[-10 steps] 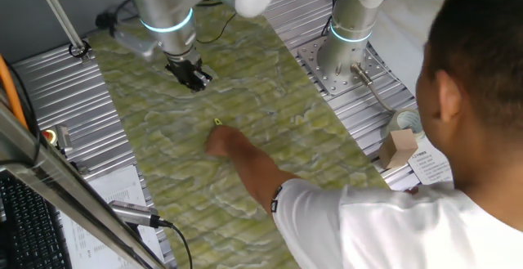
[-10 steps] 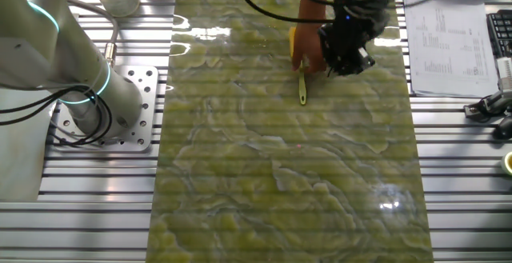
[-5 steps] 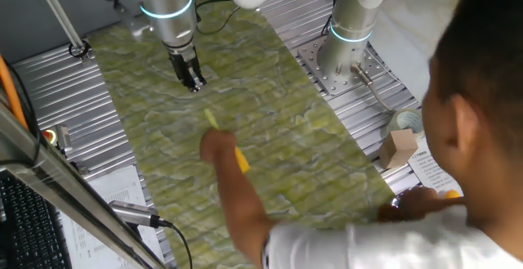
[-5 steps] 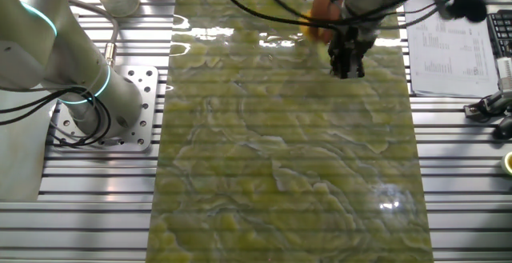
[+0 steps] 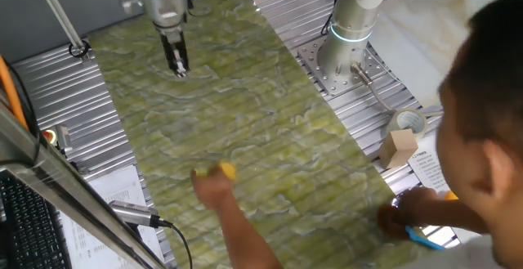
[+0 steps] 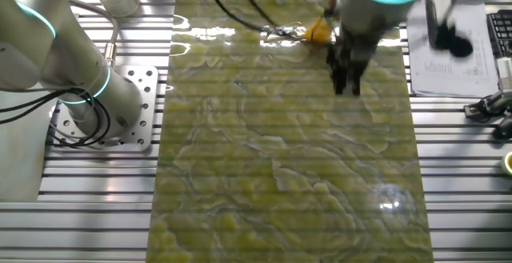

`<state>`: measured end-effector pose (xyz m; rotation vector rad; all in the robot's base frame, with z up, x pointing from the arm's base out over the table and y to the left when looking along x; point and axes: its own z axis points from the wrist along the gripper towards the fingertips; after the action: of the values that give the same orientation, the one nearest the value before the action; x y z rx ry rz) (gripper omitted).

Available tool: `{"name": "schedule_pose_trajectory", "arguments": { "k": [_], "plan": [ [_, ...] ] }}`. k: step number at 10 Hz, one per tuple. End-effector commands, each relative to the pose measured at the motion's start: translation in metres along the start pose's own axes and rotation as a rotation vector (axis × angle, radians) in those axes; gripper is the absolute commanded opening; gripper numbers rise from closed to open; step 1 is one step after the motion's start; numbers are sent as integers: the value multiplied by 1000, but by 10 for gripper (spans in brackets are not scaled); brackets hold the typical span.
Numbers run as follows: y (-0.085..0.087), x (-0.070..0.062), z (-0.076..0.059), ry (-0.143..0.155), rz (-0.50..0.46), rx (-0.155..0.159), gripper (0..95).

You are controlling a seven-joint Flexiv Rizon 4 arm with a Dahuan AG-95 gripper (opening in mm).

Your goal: Scrub the table with a brush

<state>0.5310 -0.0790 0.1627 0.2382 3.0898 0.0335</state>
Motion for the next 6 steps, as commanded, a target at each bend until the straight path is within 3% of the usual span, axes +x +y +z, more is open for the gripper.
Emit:
{"name": "schedule_pose_trajectory", "arguments": {
  "k": [1,2,4,6],
  "plan": [
    [-15,-3,-1,21,-202,44,0],
    [-11,-3,-1,10,-239,96,0],
    [0,-1,4,-6,-246,100,0],
    [20,1,7,-9,-253,129,0]
  ]
}}
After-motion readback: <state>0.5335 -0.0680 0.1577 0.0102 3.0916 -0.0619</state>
